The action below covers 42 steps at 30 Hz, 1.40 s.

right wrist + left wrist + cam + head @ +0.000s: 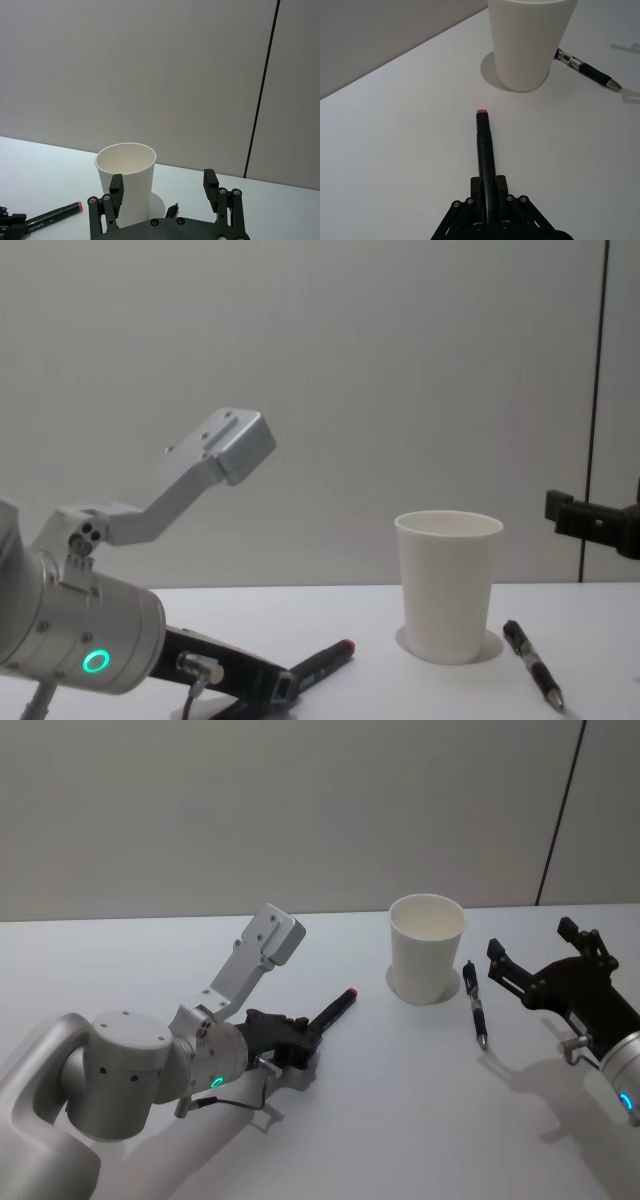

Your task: Place the pen into the pen holder.

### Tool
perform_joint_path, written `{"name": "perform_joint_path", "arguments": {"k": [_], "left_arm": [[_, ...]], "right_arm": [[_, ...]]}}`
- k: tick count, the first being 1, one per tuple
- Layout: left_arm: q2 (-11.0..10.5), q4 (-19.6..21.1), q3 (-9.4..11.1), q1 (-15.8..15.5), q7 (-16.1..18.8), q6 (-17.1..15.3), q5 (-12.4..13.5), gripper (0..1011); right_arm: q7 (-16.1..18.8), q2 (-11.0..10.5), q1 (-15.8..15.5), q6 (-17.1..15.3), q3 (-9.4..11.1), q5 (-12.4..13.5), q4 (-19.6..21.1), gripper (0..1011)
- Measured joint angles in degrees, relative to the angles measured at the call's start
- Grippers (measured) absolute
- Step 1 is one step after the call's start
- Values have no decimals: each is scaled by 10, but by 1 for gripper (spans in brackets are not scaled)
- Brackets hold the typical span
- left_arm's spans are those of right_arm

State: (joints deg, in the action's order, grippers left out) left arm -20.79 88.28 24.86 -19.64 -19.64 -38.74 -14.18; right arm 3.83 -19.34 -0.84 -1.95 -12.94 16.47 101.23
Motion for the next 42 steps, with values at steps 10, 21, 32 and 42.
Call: {"name": "perform_joint_path", "arguments": {"k": [10, 21, 32, 42], "left_arm": [[0, 0, 0, 0, 2, 3, -2, 177], [-6, 11, -12, 10, 23, 57, -36, 177], [-24, 37, -36, 27, 44, 146, -90, 177], [-45, 58, -59, 46, 32, 240, -149, 177]], "right_arm": [[0, 0, 0, 0, 0, 0, 0, 1001], [0, 0, 0, 0, 0, 0, 0, 1001], [0, 0, 0, 0, 0, 0, 0, 1001], [0, 0, 0, 0, 0, 0, 0, 1002]]}}
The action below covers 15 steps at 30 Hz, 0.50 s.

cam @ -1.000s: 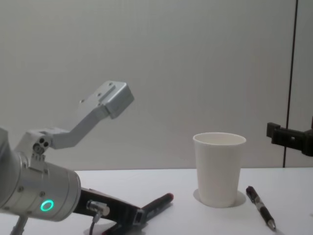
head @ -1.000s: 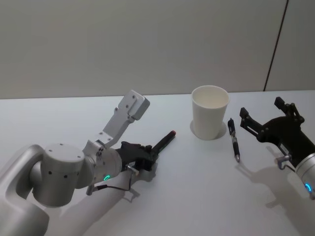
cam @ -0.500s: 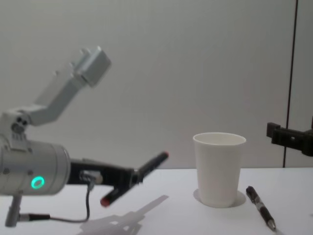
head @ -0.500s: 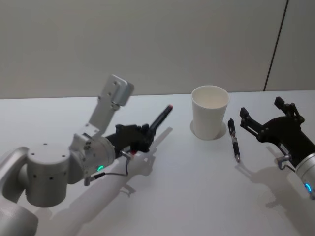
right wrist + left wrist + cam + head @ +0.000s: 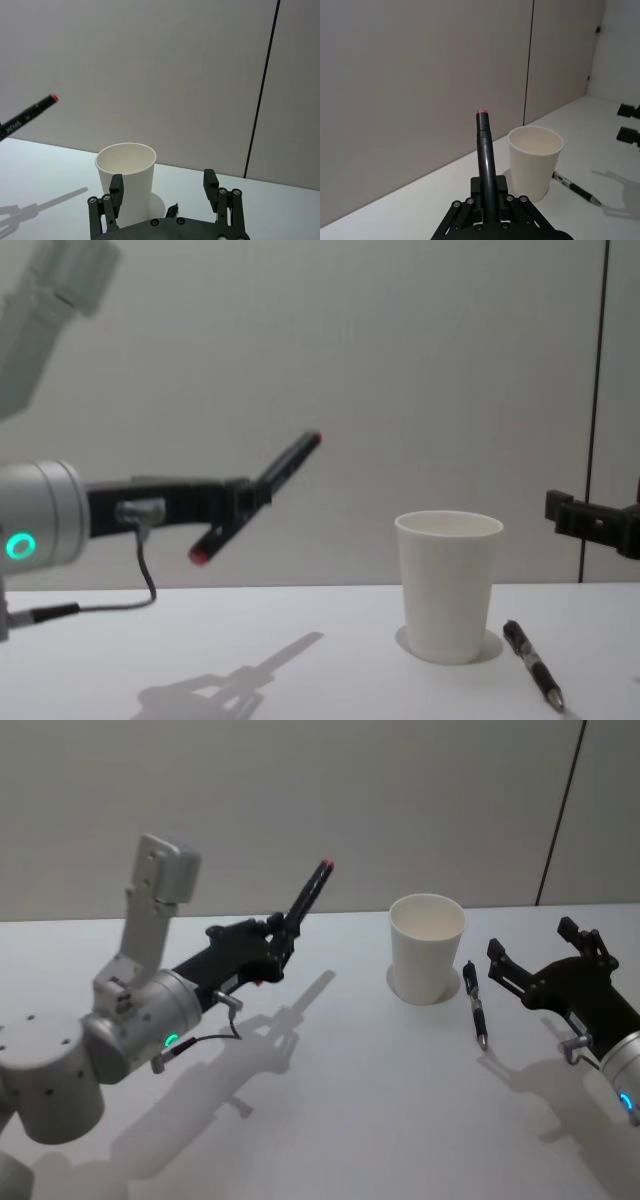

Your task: Place the pen into the pen holder.

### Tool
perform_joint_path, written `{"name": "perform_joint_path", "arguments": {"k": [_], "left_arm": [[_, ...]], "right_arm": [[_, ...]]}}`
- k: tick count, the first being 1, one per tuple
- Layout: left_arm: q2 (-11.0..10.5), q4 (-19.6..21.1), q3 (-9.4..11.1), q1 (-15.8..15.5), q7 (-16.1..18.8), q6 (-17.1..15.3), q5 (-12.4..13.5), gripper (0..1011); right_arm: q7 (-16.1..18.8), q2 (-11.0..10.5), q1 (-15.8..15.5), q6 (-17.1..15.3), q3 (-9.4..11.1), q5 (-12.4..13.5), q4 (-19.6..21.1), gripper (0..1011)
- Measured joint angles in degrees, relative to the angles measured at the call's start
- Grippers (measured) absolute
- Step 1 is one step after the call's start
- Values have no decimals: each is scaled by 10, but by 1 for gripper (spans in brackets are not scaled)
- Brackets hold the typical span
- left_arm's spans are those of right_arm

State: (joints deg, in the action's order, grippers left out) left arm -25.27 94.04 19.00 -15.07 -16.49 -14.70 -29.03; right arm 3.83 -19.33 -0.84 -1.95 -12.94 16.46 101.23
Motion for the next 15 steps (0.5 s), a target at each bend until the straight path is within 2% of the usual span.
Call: {"name": "perform_joint_path", "arguments": {"k": [9, 15], "left_arm": [[-17, 9, -13, 11, -50, 57, -40, 177], [-22, 11, -15, 12, -86, 73, -50, 177]], "right_arm": [[0, 0, 0, 0, 0, 0, 0, 1002], [0, 0, 0, 0, 0, 0, 0, 1001]]}}
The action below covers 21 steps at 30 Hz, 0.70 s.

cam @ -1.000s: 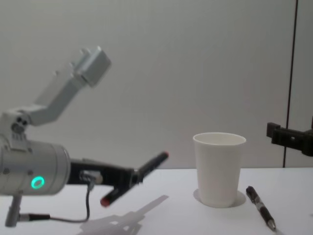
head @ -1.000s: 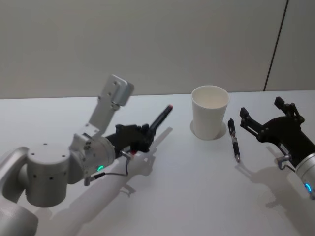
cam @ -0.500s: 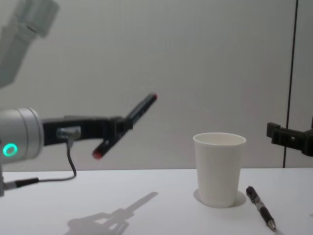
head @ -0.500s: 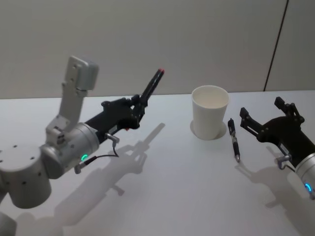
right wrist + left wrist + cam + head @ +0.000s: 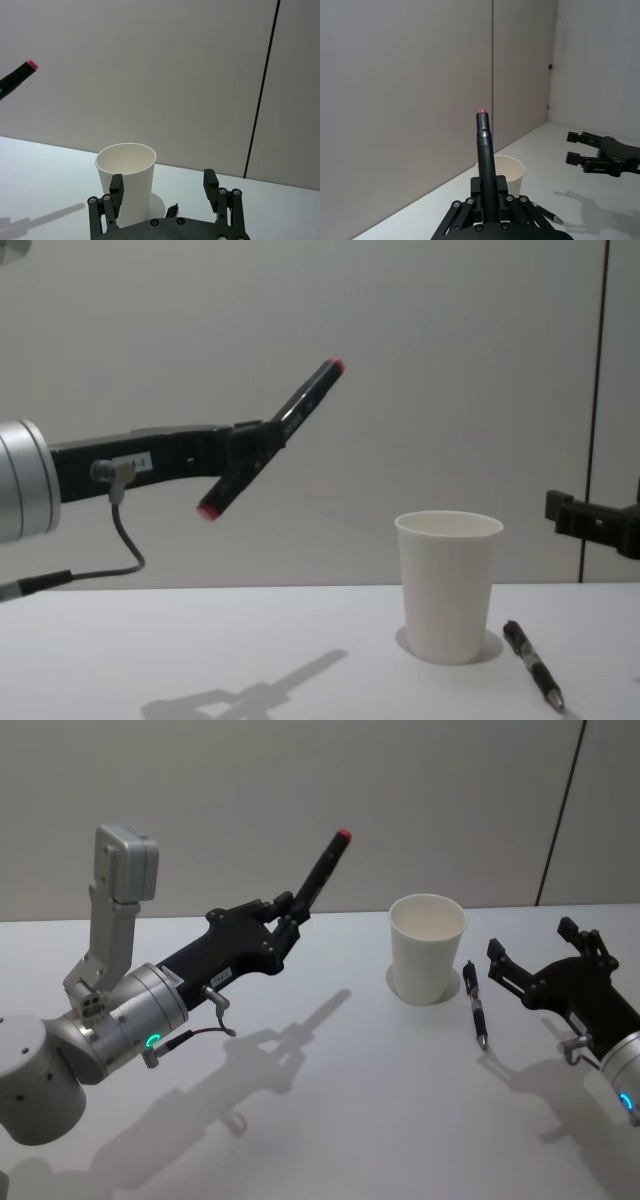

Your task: Place the pen into the pen holder.

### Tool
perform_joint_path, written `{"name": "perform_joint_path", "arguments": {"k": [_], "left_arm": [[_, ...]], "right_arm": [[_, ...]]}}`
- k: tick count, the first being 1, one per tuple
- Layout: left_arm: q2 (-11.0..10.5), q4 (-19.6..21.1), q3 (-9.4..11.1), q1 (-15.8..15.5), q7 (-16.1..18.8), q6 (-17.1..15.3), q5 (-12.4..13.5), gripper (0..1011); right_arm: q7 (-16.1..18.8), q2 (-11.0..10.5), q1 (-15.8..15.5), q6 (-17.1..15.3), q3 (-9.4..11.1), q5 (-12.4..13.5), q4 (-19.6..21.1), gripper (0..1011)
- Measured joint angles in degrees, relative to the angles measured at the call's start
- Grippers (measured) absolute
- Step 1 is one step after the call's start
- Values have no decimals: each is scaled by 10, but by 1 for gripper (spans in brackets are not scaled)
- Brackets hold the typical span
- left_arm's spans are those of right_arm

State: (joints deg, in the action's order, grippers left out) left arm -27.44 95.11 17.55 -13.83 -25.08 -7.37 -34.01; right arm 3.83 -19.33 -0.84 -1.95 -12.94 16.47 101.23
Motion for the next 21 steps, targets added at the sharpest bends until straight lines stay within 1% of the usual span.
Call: {"name": "perform_joint_path", "arguments": {"k": [1, 3, 6, 7, 10, 16, 21], "left_arm": [[-1, 0, 0, 0, -12, 3, -1, 177], [-2, 0, 0, 0, -20, 5, -1, 177], [-2, 0, 3, -2, -51, 8, 1, 177], [-2, 0, 3, -2, -51, 8, 1, 177], [-1, -1, 8, -5, -77, 9, 8, 177], [6, -7, 18, -11, -116, 9, 24, 177], [12, -11, 26, -16, -137, 9, 36, 177]], "right_arm": [[0, 0, 0, 0, 0, 0, 0, 1001], [0, 0, 0, 0, 0, 0, 0, 1001], [0, 0, 0, 0, 0, 0, 0, 1002], [0, 0, 0, 0, 0, 0, 0, 1001], [0, 0, 0, 0, 0, 0, 0, 1001], [0, 0, 0, 0, 0, 0, 0, 1002], [0, 0, 0, 0, 0, 0, 0, 1001]]}}
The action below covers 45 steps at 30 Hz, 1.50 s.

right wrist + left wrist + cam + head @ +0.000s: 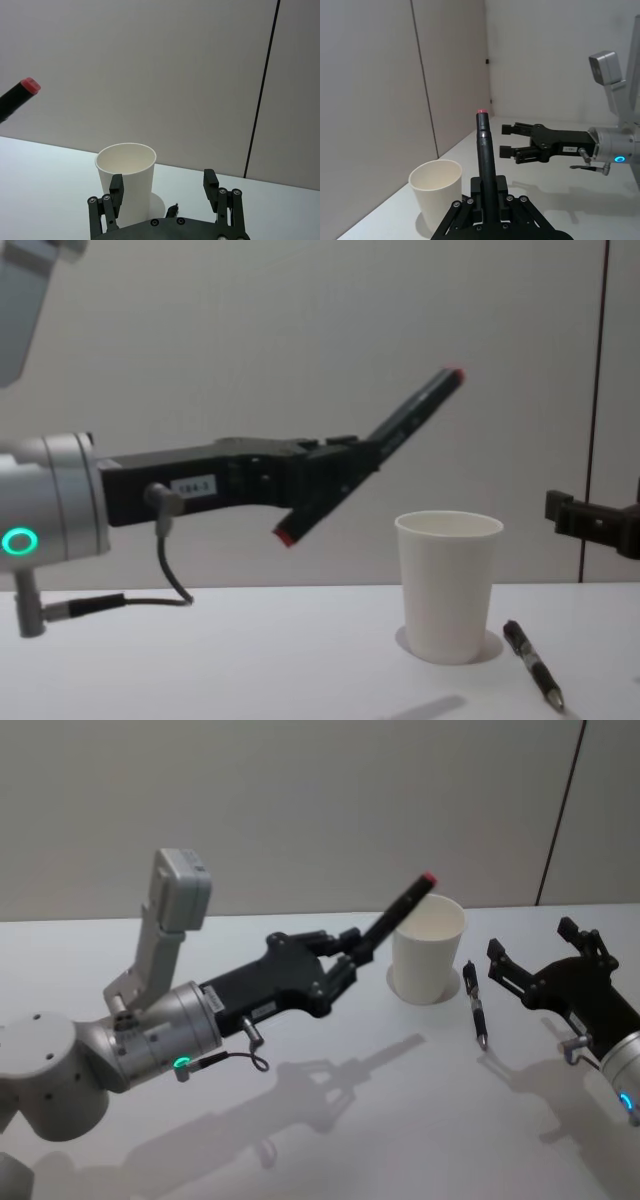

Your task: Place the pen into the pen holder.

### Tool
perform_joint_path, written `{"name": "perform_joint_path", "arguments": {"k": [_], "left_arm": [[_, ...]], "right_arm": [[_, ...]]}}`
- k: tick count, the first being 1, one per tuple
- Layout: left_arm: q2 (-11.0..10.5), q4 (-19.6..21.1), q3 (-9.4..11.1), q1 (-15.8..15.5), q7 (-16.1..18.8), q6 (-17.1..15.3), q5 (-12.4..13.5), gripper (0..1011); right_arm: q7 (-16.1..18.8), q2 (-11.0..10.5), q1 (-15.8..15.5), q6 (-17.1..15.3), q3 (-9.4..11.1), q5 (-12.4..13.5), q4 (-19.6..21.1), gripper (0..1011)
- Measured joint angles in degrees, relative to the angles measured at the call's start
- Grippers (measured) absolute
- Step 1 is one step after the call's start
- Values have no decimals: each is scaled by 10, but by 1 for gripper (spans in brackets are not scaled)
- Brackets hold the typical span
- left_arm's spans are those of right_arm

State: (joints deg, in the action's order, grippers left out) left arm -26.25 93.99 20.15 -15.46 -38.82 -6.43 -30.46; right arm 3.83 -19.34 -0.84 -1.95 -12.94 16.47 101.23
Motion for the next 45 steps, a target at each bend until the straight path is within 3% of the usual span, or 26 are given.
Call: {"name": "perform_joint_path", "arguments": {"k": [19, 45], "left_arm": [[31, -17, 26, -21, -41, 12, 15, 177], [49, -29, 44, -27, -40, 21, 12, 177]], "right_arm": [[0, 0, 0, 0, 0, 0, 0, 1002], [14, -3, -1, 7, 1, -4, 5, 1001]]}}
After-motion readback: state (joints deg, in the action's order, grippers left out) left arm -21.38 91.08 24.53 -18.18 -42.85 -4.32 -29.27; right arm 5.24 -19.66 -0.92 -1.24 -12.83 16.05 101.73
